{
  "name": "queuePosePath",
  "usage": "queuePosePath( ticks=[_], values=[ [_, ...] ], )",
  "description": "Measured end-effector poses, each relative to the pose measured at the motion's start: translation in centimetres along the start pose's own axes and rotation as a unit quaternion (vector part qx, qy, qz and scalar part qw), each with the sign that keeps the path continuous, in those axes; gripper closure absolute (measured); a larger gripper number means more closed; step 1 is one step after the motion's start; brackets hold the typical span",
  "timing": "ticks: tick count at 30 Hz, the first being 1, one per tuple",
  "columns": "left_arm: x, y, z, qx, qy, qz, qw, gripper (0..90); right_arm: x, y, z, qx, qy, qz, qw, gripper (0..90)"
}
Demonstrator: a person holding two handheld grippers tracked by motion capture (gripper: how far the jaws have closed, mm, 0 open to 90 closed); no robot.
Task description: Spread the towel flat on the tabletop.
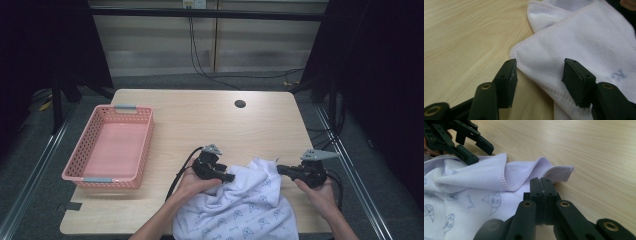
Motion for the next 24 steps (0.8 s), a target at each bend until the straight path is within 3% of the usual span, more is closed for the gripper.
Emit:
queuePosePath(
  ticks=[9,12,14,18,24],
  values=[
    [-0.3,1.2,-0.7,0.016,-0.012,-0.028,0.9994,42.4,-0.1,-0.2,-0.2,-0.004,0.0,0.005,1.0,89.4],
    [-0.5,1.5,0.1,0.014,0.006,-0.031,0.9994,42.0,-0.1,-0.3,-0.1,-0.005,0.001,0.005,1.0,89.4],
    [-0.7,1.5,0.6,0.028,0.022,-0.023,0.9991,41.3,-0.1,-0.3,0.0,-0.005,-0.001,0.005,1.0,89.4],
    [-0.6,1.4,-0.4,0.0,0.002,-0.034,0.9994,40.0,-0.1,-0.2,-0.1,-0.006,0.0,0.006,1.0,89.4],
    [-1.1,0.9,-2.0,-0.01,-0.015,-0.036,0.9992,39.3,-0.2,-0.4,-0.3,-0.011,-0.002,0.009,0.9999,89.3]
  ],
)
Point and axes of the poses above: each handheld gripper's, and its own axes: z roughly backward along the jaws, x roughly out of its underside, y roughly to its right, the point moved 1 cm from there along -z, roughly forward along the jaws, and after that the axes turned 12 degrees about x, right-handed, at the moved point
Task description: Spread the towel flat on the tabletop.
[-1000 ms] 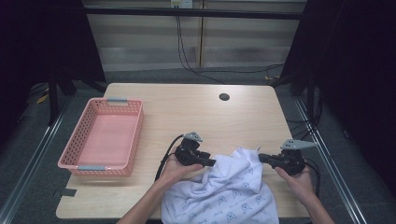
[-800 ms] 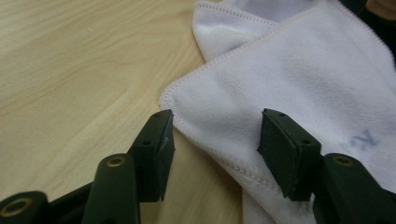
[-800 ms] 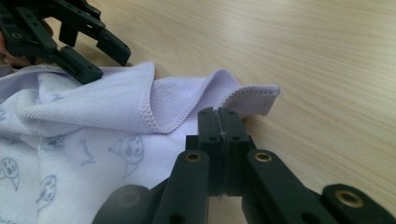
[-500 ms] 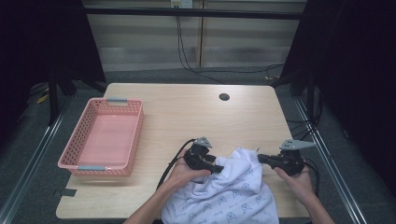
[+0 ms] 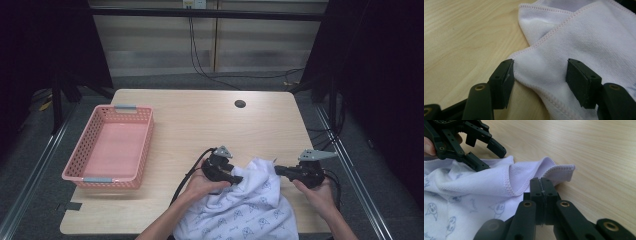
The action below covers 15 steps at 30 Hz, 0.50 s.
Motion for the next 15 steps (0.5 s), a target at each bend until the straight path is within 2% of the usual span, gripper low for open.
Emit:
queuePosePath(
  ticks=[2,4,6,8,10,12,15],
  values=[
    [-0.1,0.1,-0.1,0.002,-0.005,-0.004,1.0,39.3,0.0,0.0,0.0,-0.001,0.0,0.0,1.0,89.3],
    [0.0,0.1,-0.1,0.013,-0.003,0.002,0.9999,43.0,0.1,0.1,0.0,0.0,0.0,-0.002,1.0,89.3],
    [0.2,0.2,-0.2,0.03,-0.007,-0.004,0.9995,55.7,0.1,0.2,0.1,0.0,0.0,-0.002,1.0,89.3],
    [0.3,0.4,-0.2,0.049,-0.01,-0.009,0.9987,73.0,0.1,0.2,0.1,-0.001,0.001,-0.001,1.0,89.3],
    [0.4,0.5,-0.2,0.048,0.0,-0.007,0.9988,81.8,0.0,0.2,0.2,-0.001,0.003,-0.003,1.0,89.4],
    [0.3,0.4,0.3,0.048,0.014,0.001,0.9987,81.9,0.0,0.2,0.2,0.0,0.005,-0.002,1.0,89.3],
    [0.0,0.5,1.9,0.041,0.034,-0.002,0.9986,82.0,-0.1,0.4,0.4,-0.001,0.01,-0.01,0.9999,89.4]
  ],
)
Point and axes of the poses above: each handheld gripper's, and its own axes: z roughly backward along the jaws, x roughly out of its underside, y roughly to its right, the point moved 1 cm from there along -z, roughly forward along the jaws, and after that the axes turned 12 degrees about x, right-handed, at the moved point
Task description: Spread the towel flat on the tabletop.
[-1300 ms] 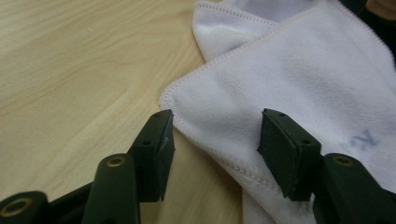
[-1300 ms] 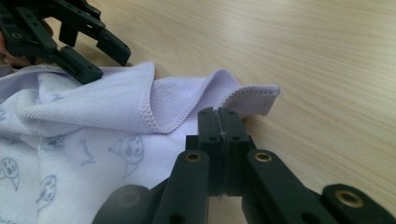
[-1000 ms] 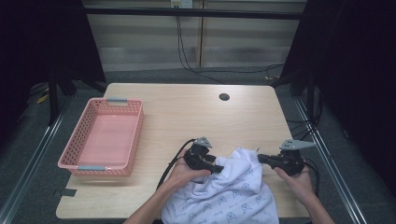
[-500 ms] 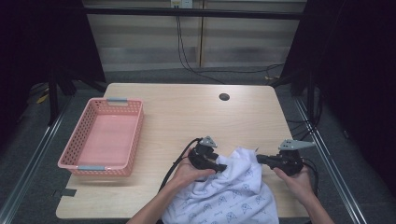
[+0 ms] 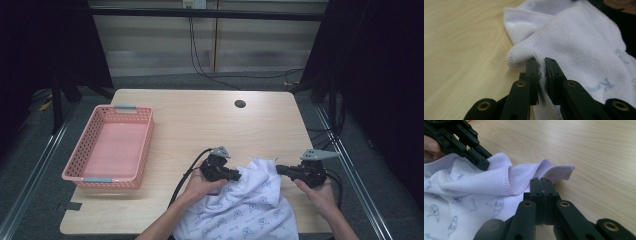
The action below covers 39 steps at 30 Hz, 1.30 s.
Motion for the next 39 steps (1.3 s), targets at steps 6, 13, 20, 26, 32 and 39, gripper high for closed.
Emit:
queuePosePath(
  ticks=[6,13,20,26,32,39],
  values=[
    [-0.6,0.7,3.4,-0.018,0.039,-0.014,0.999,83.3,-0.4,0.2,0.5,0.001,0.013,-0.008,0.9999,89.3],
    [-1.0,0.8,7.9,-0.057,0.087,-0.019,0.9943,83.6,-1.4,0.6,1.4,0.002,0.039,-0.014,0.9991,89.4],
    [-2.4,1.4,14.8,-0.121,0.121,-0.038,0.9845,84.0,-3.8,1.9,4.0,0.02,0.096,-0.026,0.9948,89.4],
    [-4.1,1.8,19.6,-0.168,0.149,-0.056,0.9729,84.2,-7.1,3.2,5.9,0.035,0.139,-0.022,0.9895,89.4],
    [-6.4,1.2,22.1,-0.203,0.165,-0.065,0.9628,84.2,-12.5,3.7,6.1,0.037,0.172,-0.006,0.9844,89.4],
    [-9.0,-2.1,23.6,-0.228,0.179,-0.049,0.9557,84.1,-17.3,5.3,3.7,0.053,0.184,-0.006,0.9815,89.4]
  ],
)
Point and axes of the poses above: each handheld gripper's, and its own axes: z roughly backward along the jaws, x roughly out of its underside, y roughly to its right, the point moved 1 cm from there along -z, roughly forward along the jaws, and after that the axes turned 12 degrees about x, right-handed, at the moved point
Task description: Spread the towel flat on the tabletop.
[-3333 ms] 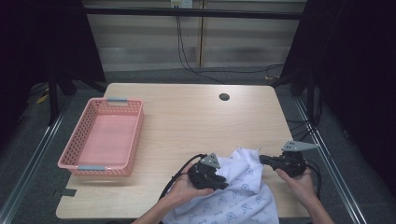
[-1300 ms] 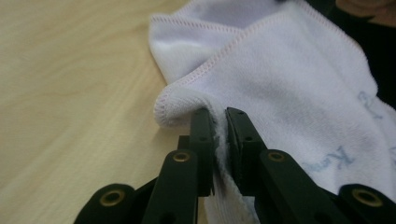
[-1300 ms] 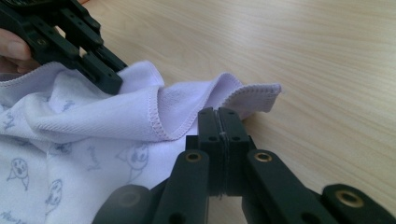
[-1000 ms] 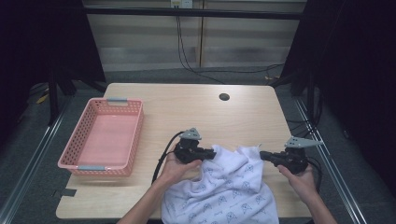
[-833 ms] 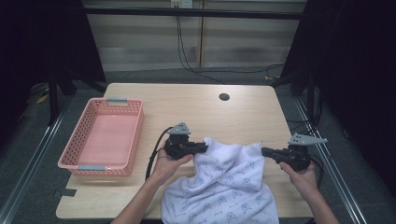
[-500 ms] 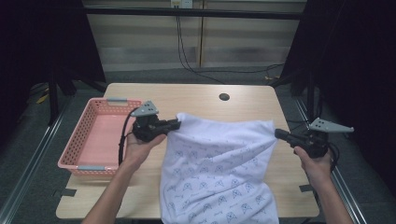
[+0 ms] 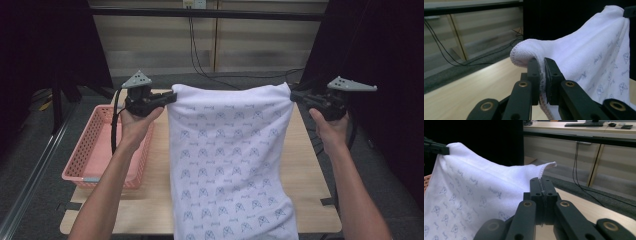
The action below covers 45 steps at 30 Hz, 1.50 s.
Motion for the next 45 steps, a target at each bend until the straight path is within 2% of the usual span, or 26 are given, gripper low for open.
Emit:
queuePosePath(
  ticks=[3,4,5,6,8,11,14,16,17,21,23,26,29,32,33,34,35,36,37,38,39,40,41,42,44,45],
  values=[
    [0.3,-1.4,-1.4,-0.011,-0.008,0.008,0.9999,81.2,-0.2,1.0,-2.2,0.012,-0.007,-0.005,0.9999,89.3],
    [0.6,-1.7,-1.8,-0.014,-0.013,0.016,0.9997,75.3,0.1,1.4,-3.2,0.019,-0.019,-0.009,0.9996,88.4],
    [1.1,-2.1,-2.5,-0.025,-0.021,0.03,0.999,69.7,0.4,1.6,-3.8,0.026,-0.03,-0.01,0.9992,84.1],
    [1.5,-2.3,-2.9,-0.021,-0.027,0.035,0.9988,64.4,1.1,1.9,-4.7,0.045,-0.048,-0.005,0.9978,75.5],
    [2.4,-2.3,-3.5,-0.028,-0.036,0.041,0.9981,58.3,2.4,2.4,-5.5,0.058,-0.068,-0.011,0.9959,72.9],
    [3.3,-1.9,-3.8,-0.007,-0.041,0.043,0.9982,57.1,3.4,2.6,-5.4,0.056,-0.07,-0.016,0.9959,71.0],
    [3.9,-0.5,-3.7,0.005,-0.053,0.042,0.9977,57.2,4.8,1.7,-3.8,0.037,-0.076,-0.004,0.9964,69.0],
    [4.2,0.9,-3.4,0.031,-0.047,0.035,0.9978,58.6,5.6,0.6,-2.5,0.025,-0.078,0.005,0.9966,67.0],
    [4.7,2.0,-3.2,0.033,-0.055,0.026,0.9976,59.4,5.9,0.3,-2.0,0.02,-0.078,0.007,0.9967,66.6],
    [6.9,5.2,-2.3,0.064,-0.067,0.027,0.9953,62.9,8.7,-2.1,0.9,-0.021,-0.097,0.015,0.9949,60.2],
    [9.1,6.9,-1.8,0.081,-0.083,0.035,0.9926,63.7,10.8,-3.6,2.2,-0.036,-0.112,0.02,0.9929,57.5],
    [12.7,8.8,-1.4,0.101,-0.125,0.042,0.9862,64.2,13.8,-5.8,3.7,-0.059,-0.139,0.021,0.9882,54.9],
    [15.8,9.9,-0.8,0.112,-0.146,0.062,0.9809,62.1,16.5,-7.8,4.5,-0.076,-0.182,0.043,0.9795,52.3],
    [18.0,10.5,-0.7,0.116,-0.171,0.065,0.9763,58.8,18.5,-8.7,4.3,-0.081,-0.217,0.061,0.9708,49.8],
    [18.5,10.6,-0.8,0.114,-0.18,0.06,0.9752,56.6,19.2,-8.7,3.9,-0.082,-0.229,0.066,0.9678,48.8],
    [19.0,10.7,-0.9,0.094,-0.181,0.049,0.9778,56.6,19.6,-8.6,3.4,-0.074,-0.239,0.072,0.9656,47.4],
    [19.2,10.6,-1.1,0.089,-0.18,0.042,0.9787,57.5,19.8,-8.4,2.9,-0.072,-0.245,0.076,0.964,47.4],
    [19.3,10.3,-1.3,0.101,-0.188,0.047,0.9758,57.4,19.8,-8.2,2.5,-0.067,-0.246,0.078,0.9637,47.3],
    [19.5,10.2,-1.5,0.088,-0.189,0.046,0.977,57.1,19.8,-8.0,2.0,-0.06,-0.244,0.083,0.9643,47.4],
    [19.6,10.0,-1.7,0.087,-0.191,0.05,0.9764,56.6,19.9,-7.8,1.7,-0.048,-0.247,0.086,0.964,47.4],
    [19.8,9.9,-1.9,0.089,-0.194,0.049,0.9756,56.6,20.0,-7.7,1.3,-0.044,-0.252,0.091,0.9625,51.4],
    [20.2,10.1,-2.3,0.081,-0.213,0.037,0.9729,56.6,20.3,-7.6,1.0,-0.053,-0.254,0.097,0.9611,55.5],
    [20.4,10.2,-2.3,0.082,-0.218,0.031,0.9721,57.6,20.4,-7.7,1.3,-0.048,-0.25,0.108,0.9611,62.1],
    [20.5,10.4,-2.4,0.081,-0.215,0.019,0.973,58.0,20.4,-7.7,1.3,-0.046,-0.248,0.106,0.9617,65.2],
    [20.4,10.7,-2.2,0.062,-0.23,0.0,0.9711,69.7,20.5,-7.9,1.9,-0.056,-0.253,0.102,0.9604,79.8],
    [20.4,11.0,-2.1,0.066,-0.24,-0.006,0.9685,75.6,20.6,-7.9,2.2,-0.061,-0.256,0.099,0.9596,84.1]
  ],
)
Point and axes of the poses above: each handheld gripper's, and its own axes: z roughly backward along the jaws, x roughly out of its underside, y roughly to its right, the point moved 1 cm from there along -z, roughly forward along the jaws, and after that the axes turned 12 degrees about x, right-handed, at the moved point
